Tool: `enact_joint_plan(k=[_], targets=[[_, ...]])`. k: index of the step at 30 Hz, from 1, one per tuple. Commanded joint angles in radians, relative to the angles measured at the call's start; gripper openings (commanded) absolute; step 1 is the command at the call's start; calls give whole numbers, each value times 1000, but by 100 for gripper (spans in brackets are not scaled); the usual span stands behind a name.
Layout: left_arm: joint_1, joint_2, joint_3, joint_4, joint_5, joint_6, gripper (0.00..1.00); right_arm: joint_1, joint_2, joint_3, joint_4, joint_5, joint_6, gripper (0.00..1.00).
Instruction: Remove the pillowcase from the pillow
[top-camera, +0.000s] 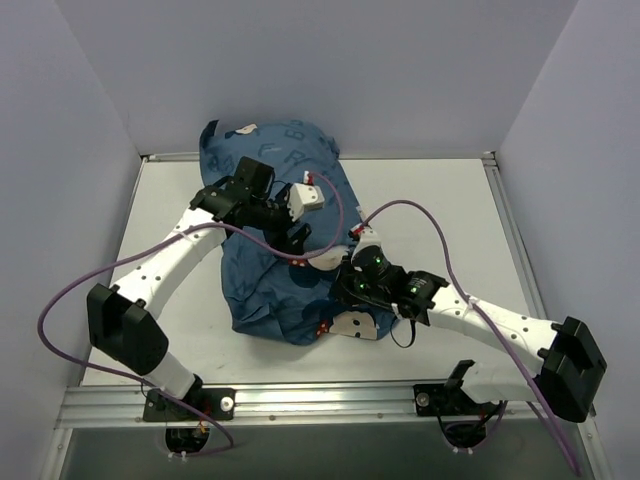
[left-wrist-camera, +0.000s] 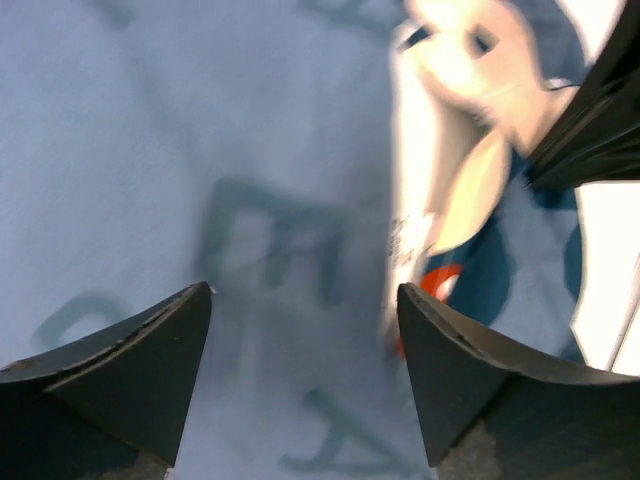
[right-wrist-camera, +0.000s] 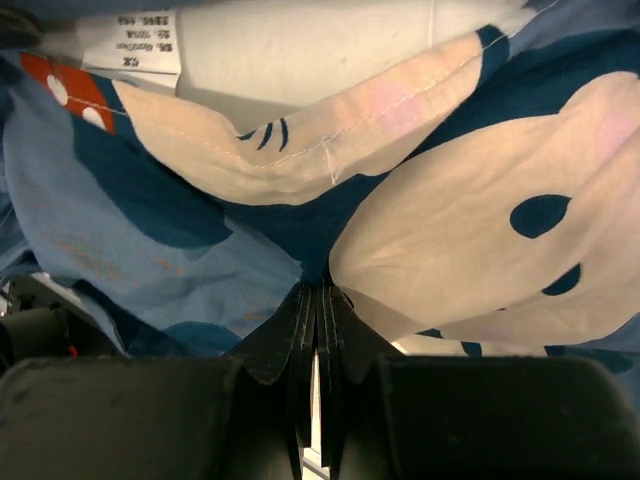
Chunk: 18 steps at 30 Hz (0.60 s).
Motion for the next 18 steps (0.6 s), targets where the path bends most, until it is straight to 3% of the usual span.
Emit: enact_joint_plan(k=[1,5,9,12,13,14,18], targets=[[-92,-4,61,-18,-1,48,85,27,-35,-43,-9,-31,21,0],[-117,44,44,37,-130,28,82,33,-47,-95,17,-55,47,0],[-117,77,60,89,-227,24,62,35,-68,-149,49,-75,67,0],[-114,89,61,105,-269,34,28,35,-69,-202,40,-94,70,0],[-113,91,55,114,-285,35,9,35,-69,-219,35,-94,72,0],[-113,91,52,128,-342,31,3,35,-67,-260,35,-107,73,0],[-42,78,76,195,-398,-33,2,35,-72,-366,96,-146,108,0]])
